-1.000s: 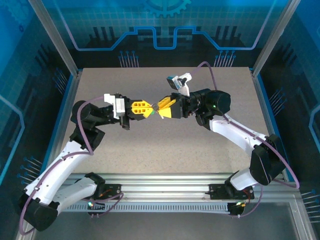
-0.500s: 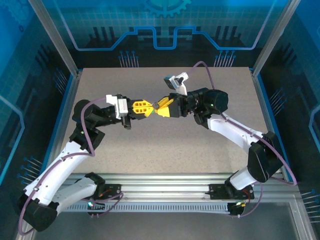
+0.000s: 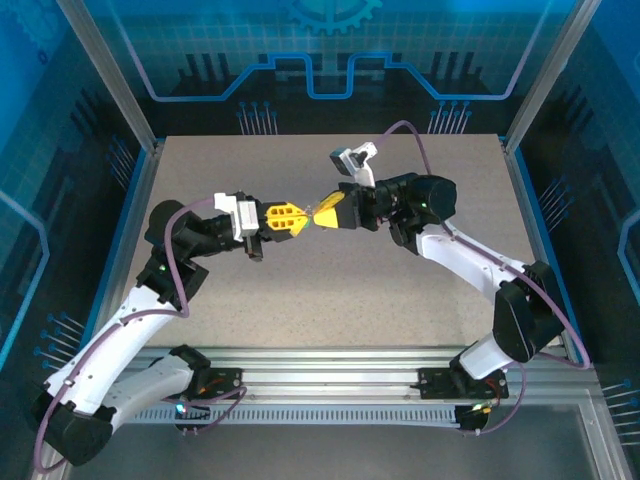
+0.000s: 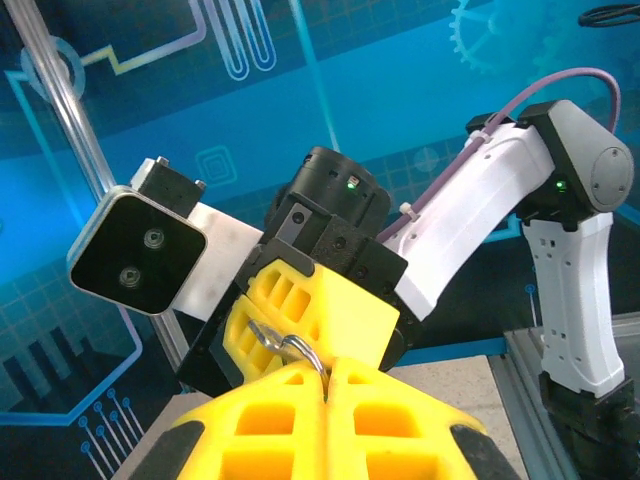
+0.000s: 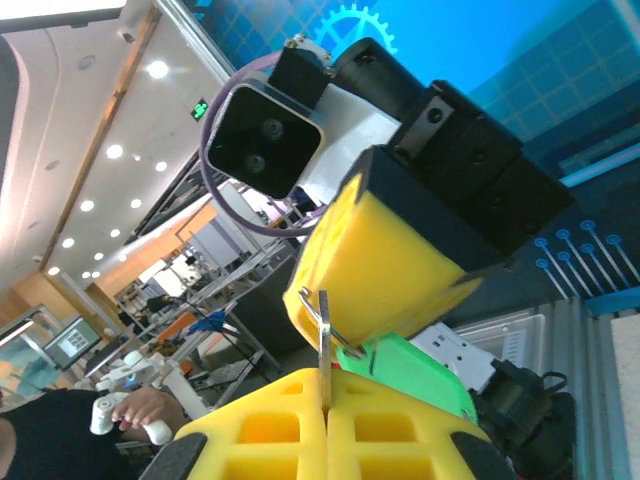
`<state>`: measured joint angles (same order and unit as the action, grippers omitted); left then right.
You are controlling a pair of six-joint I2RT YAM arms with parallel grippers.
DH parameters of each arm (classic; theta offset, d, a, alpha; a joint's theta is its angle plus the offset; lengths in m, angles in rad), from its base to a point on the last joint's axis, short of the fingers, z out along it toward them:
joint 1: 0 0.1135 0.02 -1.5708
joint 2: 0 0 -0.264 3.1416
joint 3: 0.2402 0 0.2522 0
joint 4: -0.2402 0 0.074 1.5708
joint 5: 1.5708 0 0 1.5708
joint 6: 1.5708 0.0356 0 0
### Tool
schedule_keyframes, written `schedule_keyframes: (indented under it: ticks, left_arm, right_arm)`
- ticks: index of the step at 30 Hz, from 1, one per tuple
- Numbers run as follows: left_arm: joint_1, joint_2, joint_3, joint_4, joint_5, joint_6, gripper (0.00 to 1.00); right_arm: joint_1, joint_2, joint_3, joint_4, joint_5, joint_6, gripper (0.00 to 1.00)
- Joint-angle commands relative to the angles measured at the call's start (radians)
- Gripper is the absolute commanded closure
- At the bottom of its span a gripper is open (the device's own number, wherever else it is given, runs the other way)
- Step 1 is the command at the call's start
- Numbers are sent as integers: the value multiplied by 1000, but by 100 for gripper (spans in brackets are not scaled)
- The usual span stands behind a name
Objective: Remove the keys from the keyring
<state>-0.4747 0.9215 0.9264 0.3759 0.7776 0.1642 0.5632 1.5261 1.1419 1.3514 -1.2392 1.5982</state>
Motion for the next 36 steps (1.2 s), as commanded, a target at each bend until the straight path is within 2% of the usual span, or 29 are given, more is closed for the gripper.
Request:
schedule_keyframes:
  ticks: [1,3,5,7,9,11,15,23,36]
  left_arm:
    - [-6,-27,2,-26,15,17,100]
    - [-7,-34,3,-36,12,21,100]
    - [-6,-42,2,-36,12,19,100]
    - [-8,-44,3,-40,14,15,100]
    - [-9,-41,-1,-34,16,12,100]
    - [-11,-38,-1,-22,12,-2,100]
    - [-12,-35,-5,5,7,-31,100]
    - [-25,-36,2,-17,-21,-25,100]
    - [-48,-21,40,-104,-87,-8,100]
  right_arm:
    - [-28,-76,-22,-190,28,-194,100]
    - [-35,-156,-42,-449,54,-424,100]
    - [-26,-248,-31,-815,106,-733,100]
    - [3,-323,1,-1108,177,-1009,100]
    - [45,-367,34,-1300,266,-1204,100]
    - [80,-388,56,-1409,333,-1323,100]
    - [137,-413,71,-1525,483,-1472,100]
    - [249,-501,2,-1483,757,-1631,100]
    - [433,-512,16,-1551,1019,-1865,100]
